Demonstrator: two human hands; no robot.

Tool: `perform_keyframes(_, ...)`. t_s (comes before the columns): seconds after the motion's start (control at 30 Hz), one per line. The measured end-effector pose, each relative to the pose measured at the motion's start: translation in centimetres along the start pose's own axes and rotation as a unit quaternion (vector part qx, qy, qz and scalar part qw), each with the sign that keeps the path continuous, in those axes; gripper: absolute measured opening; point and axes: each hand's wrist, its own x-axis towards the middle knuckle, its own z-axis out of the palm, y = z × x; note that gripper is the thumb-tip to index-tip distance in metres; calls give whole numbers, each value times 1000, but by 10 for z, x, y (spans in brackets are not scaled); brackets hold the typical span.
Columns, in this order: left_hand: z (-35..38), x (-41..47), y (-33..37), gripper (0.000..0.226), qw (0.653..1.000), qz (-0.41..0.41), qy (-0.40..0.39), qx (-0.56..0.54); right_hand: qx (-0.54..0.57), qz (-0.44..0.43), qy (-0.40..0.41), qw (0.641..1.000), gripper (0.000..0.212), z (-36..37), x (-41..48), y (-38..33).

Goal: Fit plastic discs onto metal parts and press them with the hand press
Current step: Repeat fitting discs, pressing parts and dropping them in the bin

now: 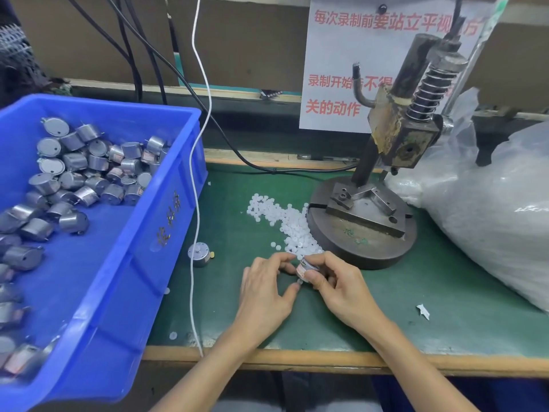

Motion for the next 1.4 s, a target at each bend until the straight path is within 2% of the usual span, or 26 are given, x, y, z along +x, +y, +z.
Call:
perform_keyframes(0.13,0,0,0,38,1000,13,-10,17,-91,-99,0,991,12,1,-3,1)
perform_keyframes(0.27,-2,-1,-1,47,1000,16,-24,9,-168,-169,1,971,15,4,-6,1)
perform_keyframes(0.43,-2,-2,-1,56,1000,11,-29,0,-184,-186,-22,965,15,3,-4,-2)
perform_keyframes(0.53,-4,-3,1,55,999,7,-35,-6,-202,-193,-47,959,16,4,-6,-3)
perform_keyframes(0.7,-5,-8,1,53,998,7,-56,-4,-207,-187,-43,959,17,6,-6,0)
perform_keyframes(0.83,-8,-8,5,52,998,9,-68,-3,-165,-125,-29,978,13,4,-4,-1)
perform_keyframes(0.93,-11,-4,12,53,997,25,-74,-24,-4,18,-26,999,5,-2,1,-10)
perform_keyframes(1.0,-13,0,19,54,994,66,-66,-57,104,101,-28,989,6,-10,4,-18)
perform_keyframes(1.13,-15,13,37,41,987,135,-34,-81,238,192,-38,951,37,-28,7,-28)
perform_keyframes(1.3,-6,25,57,25,981,151,-23,-118,247,234,-23,940,38,-43,9,-27)
perform_keyframes(1.4,6,41,69,23,984,72,11,-165,274,234,41,932,21,-51,9,-22)
